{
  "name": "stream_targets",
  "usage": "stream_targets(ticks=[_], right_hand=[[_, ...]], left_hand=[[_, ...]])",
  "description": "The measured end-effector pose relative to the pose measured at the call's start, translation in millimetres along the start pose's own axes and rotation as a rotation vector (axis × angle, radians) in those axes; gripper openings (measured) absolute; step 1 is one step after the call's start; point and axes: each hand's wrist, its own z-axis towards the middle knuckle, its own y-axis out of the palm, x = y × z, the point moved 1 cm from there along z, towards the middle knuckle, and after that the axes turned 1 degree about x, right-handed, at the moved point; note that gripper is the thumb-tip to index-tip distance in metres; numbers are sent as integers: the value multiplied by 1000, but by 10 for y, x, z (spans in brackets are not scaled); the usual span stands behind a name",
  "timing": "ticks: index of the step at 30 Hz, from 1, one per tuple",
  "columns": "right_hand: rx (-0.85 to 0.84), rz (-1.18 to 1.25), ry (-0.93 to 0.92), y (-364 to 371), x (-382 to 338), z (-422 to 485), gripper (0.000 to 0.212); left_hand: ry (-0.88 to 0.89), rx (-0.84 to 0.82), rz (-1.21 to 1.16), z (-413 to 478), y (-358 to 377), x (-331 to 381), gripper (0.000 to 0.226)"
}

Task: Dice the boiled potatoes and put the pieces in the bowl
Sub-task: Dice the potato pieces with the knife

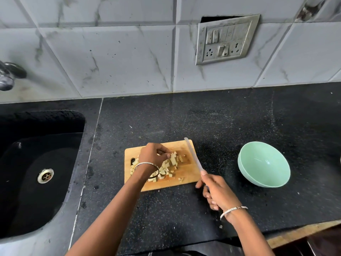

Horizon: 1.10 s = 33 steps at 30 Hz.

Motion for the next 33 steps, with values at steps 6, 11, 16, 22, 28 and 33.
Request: stream_targets(ticks=[6,11,16,22,28,33], right_hand=[[195,-407,-141,-160,127,153,50],[131,-410,-185,-93,171,31,47],[88,-420,-195,-102,339,-103,47],[96,-395,-172,-108,500,-219,47],[89,-392,-166,-52,537,-297,47],[116,-405,-175,-53,558,-337,48]], left_hand=[[57,42,178,-60,110,-57,5],[189,150,322,-168,211,-57,5],[278,265,371,-375,319,-96,22],[263,70,312,-570,511,-190,14],[336,75,362,-558,555,-128,7],[380,103,390,-445,541,-68,14]])
